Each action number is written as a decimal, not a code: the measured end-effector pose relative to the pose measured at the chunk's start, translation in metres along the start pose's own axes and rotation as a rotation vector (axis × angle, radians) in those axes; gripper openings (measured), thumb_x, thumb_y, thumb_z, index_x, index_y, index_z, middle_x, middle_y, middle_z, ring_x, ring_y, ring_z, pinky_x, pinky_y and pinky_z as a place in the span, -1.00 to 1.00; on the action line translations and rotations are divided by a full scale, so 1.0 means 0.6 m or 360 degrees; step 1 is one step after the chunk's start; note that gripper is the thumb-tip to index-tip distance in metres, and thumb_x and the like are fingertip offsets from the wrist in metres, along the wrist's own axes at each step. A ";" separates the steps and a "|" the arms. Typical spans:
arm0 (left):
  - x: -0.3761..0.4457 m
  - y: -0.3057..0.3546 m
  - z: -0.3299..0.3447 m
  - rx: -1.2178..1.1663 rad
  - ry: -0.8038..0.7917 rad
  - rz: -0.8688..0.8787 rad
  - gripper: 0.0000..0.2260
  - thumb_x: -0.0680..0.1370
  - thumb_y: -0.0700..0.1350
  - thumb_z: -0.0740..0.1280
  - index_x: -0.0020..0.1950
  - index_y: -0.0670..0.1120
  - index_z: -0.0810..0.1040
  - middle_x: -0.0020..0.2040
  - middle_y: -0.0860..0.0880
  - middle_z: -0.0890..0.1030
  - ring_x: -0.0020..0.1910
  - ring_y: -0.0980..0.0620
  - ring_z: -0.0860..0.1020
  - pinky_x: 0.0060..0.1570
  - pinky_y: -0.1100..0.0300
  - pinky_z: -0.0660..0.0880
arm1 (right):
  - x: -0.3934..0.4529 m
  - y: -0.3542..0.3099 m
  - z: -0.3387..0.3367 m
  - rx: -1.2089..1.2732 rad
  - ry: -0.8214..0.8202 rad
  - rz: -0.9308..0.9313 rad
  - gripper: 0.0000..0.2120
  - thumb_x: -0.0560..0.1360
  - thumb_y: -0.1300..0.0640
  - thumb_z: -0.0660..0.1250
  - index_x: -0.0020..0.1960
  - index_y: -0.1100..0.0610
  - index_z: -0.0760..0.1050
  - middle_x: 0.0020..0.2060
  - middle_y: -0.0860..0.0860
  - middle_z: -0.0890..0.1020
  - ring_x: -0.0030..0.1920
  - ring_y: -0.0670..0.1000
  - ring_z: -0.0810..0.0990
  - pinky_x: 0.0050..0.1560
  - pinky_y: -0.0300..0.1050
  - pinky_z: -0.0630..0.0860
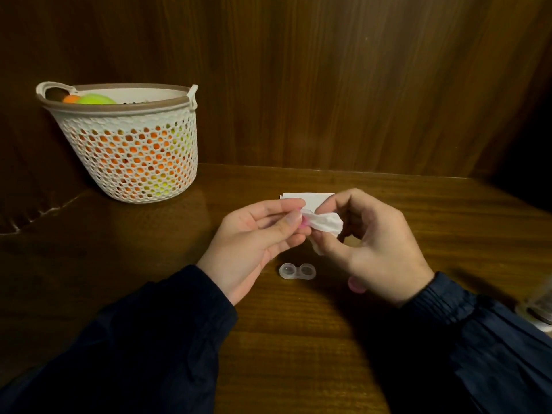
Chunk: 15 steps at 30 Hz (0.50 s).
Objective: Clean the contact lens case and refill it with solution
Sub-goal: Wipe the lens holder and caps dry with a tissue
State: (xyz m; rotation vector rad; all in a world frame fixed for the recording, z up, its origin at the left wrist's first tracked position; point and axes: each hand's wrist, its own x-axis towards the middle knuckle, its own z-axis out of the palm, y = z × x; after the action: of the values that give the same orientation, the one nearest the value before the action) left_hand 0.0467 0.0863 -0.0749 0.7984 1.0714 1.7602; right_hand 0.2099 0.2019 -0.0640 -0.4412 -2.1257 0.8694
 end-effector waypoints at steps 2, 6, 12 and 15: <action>-0.001 0.000 -0.001 0.0003 0.0021 0.0019 -0.67 0.47 -0.18 0.50 0.24 -0.13 0.70 0.15 -0.17 0.75 0.11 -0.06 0.74 0.02 0.19 0.66 | -0.001 -0.003 -0.002 0.0182 -0.0054 0.0010 -0.71 0.48 0.22 0.57 0.13 -0.01 0.61 -0.09 -0.02 0.75 -0.12 0.05 0.75 -0.07 0.13 0.70; -0.002 0.000 0.000 0.0088 0.0044 0.0067 -0.70 0.44 -0.15 0.53 0.17 -0.11 0.74 0.11 -0.17 0.76 0.07 -0.06 0.74 0.01 0.20 0.66 | 0.000 -0.005 -0.005 0.0296 -0.0002 -0.0014 -0.71 0.46 0.14 0.56 0.15 0.07 0.61 -0.09 -0.03 0.78 -0.10 0.05 0.77 -0.01 0.12 0.70; -0.006 -0.006 0.004 0.0315 0.0063 0.0150 -0.68 0.39 -0.11 0.55 0.14 -0.10 0.74 0.04 -0.13 0.78 0.00 -0.08 0.76 -0.05 0.22 0.67 | -0.005 0.001 0.005 0.0127 0.0062 -0.0020 -0.87 0.50 0.14 0.57 0.04 0.02 0.73 -0.14 -0.05 0.77 -0.11 0.04 0.75 -0.06 0.14 0.71; -0.006 -0.007 0.007 0.0402 0.0104 0.0212 -0.69 0.39 -0.12 0.55 0.12 -0.10 0.74 -0.02 -0.11 0.79 -0.05 -0.04 0.77 -0.09 0.24 0.67 | -0.003 0.000 0.008 0.0075 0.0124 0.0026 -0.88 0.46 0.12 0.60 -0.02 0.02 0.72 -0.17 -0.06 0.76 -0.14 0.02 0.75 -0.10 0.10 0.72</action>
State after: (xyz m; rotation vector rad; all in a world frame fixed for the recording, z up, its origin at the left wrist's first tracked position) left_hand 0.0528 0.0855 -0.0773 0.9915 1.3289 1.7931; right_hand 0.2074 0.1989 -0.0672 -0.4610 -2.0287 0.8955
